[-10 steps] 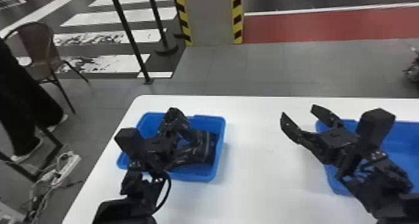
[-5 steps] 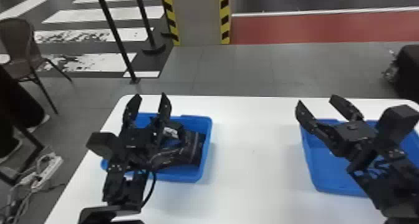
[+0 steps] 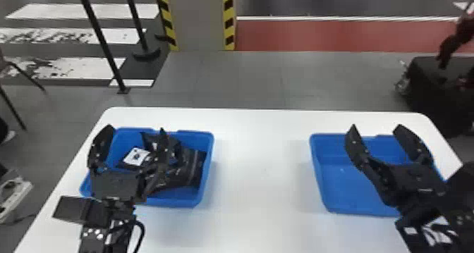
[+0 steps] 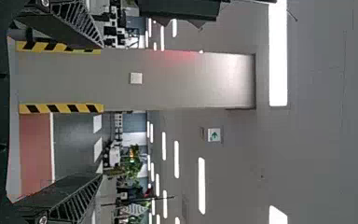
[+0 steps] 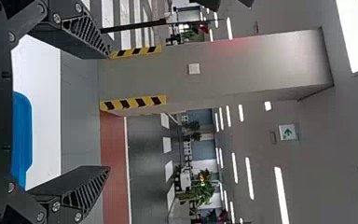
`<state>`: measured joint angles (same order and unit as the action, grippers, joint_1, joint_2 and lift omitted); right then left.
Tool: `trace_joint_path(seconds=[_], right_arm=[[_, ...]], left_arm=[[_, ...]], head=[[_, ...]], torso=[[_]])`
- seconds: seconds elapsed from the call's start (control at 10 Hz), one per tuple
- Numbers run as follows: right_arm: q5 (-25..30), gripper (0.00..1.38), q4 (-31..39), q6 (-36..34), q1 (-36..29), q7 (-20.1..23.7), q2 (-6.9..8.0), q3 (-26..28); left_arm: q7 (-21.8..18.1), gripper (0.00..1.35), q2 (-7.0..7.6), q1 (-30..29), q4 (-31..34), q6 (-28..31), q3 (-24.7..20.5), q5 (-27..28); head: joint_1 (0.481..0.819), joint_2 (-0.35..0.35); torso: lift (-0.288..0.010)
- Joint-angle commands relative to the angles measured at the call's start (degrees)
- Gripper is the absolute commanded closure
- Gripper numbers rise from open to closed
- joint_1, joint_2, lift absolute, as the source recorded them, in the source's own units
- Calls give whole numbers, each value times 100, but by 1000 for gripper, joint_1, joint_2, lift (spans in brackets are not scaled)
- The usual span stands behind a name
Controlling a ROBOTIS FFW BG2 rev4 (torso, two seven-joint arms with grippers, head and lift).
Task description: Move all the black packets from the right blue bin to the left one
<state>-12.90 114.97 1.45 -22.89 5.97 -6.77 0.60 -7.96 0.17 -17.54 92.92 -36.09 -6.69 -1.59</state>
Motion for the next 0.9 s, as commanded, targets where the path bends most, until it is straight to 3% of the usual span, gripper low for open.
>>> trace_joint_path(seconds=[0.0, 0.2, 0.3, 0.5, 0.7, 0.8], right_arm=[[6, 193, 224, 10, -312, -8, 0, 28], [156, 193, 393, -74, -649, -8, 44, 10], [235, 193, 505, -103, -818, -8, 115, 10], [296, 193, 505, -173, -902, 71, 141, 10], [358, 193, 604, -243, -945, 80, 132, 19], [367, 193, 590, -243, -930, 80, 141, 19]], left_arm=[[57, 42, -32, -384, 278, 262, -52, 440], [84, 42, -32, -651, 559, 852, 10, 590], [75, 44, -32, -820, 981, 1457, 71, 590], [66, 47, -32, -1002, 1403, 2146, 150, 238], [66, 51, 62, -1129, 1895, 2568, 361, -43], [75, 53, 18, -1157, 1923, 2427, 344, -78]], head=[[695, 49], [695, 43], [695, 42], [695, 43], [695, 43], [695, 32]], torso=[[-110], [-110], [-110], [-110], [-110], [-110]])
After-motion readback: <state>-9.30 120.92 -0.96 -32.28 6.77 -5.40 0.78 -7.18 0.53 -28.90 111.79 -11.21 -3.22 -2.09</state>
